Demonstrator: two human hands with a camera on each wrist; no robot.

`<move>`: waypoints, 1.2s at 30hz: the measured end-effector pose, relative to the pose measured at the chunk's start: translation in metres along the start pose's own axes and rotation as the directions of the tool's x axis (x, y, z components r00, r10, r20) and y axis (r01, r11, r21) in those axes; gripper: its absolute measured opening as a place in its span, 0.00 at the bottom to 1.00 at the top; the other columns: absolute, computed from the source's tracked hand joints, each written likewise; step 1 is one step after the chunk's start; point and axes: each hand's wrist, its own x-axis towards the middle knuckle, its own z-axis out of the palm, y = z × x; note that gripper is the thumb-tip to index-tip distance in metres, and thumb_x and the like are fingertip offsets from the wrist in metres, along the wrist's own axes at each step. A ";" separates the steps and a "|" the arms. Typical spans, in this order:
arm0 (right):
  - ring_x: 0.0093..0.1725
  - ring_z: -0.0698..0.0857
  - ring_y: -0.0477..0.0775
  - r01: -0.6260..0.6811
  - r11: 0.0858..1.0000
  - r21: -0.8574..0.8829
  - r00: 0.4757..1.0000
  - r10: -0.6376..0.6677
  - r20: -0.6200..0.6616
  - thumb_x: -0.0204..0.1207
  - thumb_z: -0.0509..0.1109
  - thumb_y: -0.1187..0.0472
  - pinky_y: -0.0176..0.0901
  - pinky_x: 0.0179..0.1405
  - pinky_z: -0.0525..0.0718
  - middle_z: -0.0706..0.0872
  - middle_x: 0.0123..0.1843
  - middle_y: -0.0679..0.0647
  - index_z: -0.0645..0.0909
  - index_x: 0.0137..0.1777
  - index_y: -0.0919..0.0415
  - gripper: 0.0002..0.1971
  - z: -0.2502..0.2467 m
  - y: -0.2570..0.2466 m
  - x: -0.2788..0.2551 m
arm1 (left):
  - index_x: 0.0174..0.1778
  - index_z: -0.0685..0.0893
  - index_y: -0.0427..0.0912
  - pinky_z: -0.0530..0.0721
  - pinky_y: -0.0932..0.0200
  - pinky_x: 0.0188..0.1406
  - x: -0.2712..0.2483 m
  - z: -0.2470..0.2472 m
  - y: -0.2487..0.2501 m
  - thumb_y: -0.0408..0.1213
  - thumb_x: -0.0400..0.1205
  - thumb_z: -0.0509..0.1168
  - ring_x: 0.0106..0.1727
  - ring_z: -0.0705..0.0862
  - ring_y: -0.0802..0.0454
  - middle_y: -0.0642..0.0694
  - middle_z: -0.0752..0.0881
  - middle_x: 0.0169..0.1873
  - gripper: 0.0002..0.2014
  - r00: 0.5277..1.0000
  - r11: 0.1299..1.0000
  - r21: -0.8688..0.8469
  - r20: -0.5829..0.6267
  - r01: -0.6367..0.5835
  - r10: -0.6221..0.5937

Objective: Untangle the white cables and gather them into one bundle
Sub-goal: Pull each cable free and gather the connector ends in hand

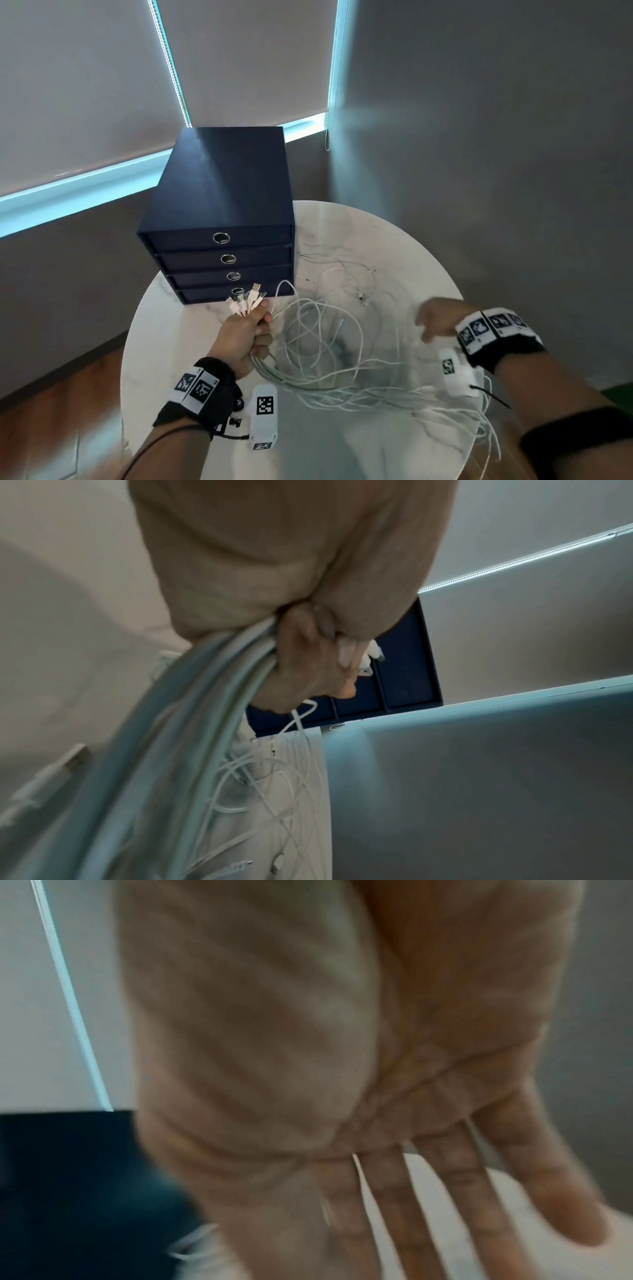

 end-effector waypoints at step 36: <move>0.18 0.69 0.53 0.759 0.173 0.628 0.651 -0.175 -0.739 0.86 0.60 0.64 0.38 0.19 0.67 0.72 0.23 0.56 0.81 0.46 0.60 0.09 -0.050 -0.176 -0.041 | 0.31 0.76 0.43 0.56 0.65 0.16 -0.007 0.022 -0.012 0.48 0.85 0.67 0.18 0.61 0.58 0.53 0.65 0.20 0.18 0.993 0.982 -0.145 -0.030 -0.121 0.118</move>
